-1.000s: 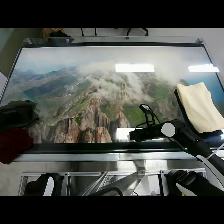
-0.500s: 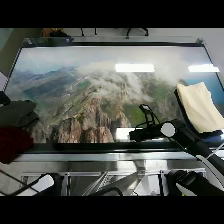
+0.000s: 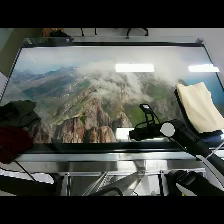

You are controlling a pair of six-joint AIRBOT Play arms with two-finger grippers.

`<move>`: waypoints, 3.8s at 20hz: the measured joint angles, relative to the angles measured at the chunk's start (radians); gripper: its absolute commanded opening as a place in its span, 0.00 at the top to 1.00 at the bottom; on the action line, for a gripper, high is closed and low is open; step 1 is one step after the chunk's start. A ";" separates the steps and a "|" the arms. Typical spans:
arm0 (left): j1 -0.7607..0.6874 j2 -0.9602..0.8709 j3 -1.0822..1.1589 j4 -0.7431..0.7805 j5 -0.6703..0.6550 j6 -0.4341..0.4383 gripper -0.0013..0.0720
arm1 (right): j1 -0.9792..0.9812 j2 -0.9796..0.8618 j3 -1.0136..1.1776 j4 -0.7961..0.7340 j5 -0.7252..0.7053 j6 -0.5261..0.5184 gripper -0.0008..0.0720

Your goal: Fold the shirts.

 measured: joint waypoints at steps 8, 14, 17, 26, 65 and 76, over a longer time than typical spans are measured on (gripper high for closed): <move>-0.016 -0.002 0.065 -0.165 -0.054 0.013 0.95 | 0.000 0.000 0.000 0.047 -0.001 -0.002 0.97; -0.181 0.220 0.261 -0.552 -0.180 0.060 0.95 | 0.000 0.000 0.000 0.067 -0.002 -0.002 0.97; -0.353 0.333 0.257 -0.628 -0.247 0.061 0.95 | 0.000 0.008 0.015 0.070 0.000 -0.002 0.97; -0.906 0.396 -0.146 -0.673 -0.074 0.052 0.05 | -0.133 0.050 0.142 0.053 0.073 -0.006 0.58; -0.845 0.573 -0.763 -0.708 0.154 0.023 0.03 | -0.410 -0.500 0.362 1.054 0.387 -1.046 0.97; -1.055 0.571 -0.763 -0.721 0.407 0.026 0.04 | -0.635 -0.340 0.622 0.931 0.415 -0.935 0.97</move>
